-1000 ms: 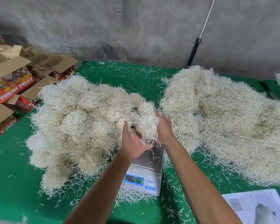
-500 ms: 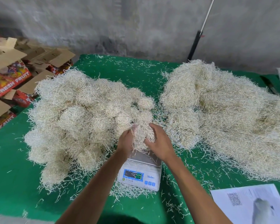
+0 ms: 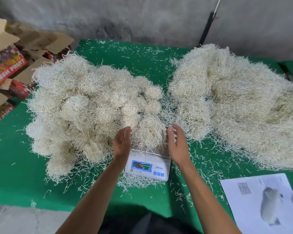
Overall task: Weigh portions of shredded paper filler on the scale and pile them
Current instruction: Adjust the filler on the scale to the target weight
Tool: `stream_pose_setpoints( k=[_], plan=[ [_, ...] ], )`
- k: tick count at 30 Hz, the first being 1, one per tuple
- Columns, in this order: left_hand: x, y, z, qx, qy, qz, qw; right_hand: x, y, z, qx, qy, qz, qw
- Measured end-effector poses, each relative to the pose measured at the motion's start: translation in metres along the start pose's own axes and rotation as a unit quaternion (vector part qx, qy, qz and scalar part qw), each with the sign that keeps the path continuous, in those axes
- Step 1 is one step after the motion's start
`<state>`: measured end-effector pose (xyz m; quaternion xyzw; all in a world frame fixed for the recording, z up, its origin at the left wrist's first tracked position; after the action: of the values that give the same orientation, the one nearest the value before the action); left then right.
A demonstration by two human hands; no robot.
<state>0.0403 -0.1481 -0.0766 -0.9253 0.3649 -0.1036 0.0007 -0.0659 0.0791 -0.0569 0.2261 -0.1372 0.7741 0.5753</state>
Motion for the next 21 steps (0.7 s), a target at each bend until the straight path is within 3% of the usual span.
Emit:
stream_pose_setpoints(
  k=[12,21],
  plan=[
    [-0.003,-0.026,-0.007,0.053,-0.105,0.047,0.992,-0.006,-0.030,-0.023,-0.068,0.057,-0.030,0.996],
    [0.001,-0.026,-0.005,0.071,-0.121,0.036,0.989,-0.007,-0.032,-0.021,-0.082,0.067,-0.034,0.994]
  ],
)
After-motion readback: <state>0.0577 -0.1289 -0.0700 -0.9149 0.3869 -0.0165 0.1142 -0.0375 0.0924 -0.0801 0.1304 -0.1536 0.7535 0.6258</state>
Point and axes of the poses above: each hand's wrist, its own y-axis towards the middle knuckle, its own x-axis out of the back of the hand, z = x × y, the point moved 8 cm from there along y, towards the middle knuckle
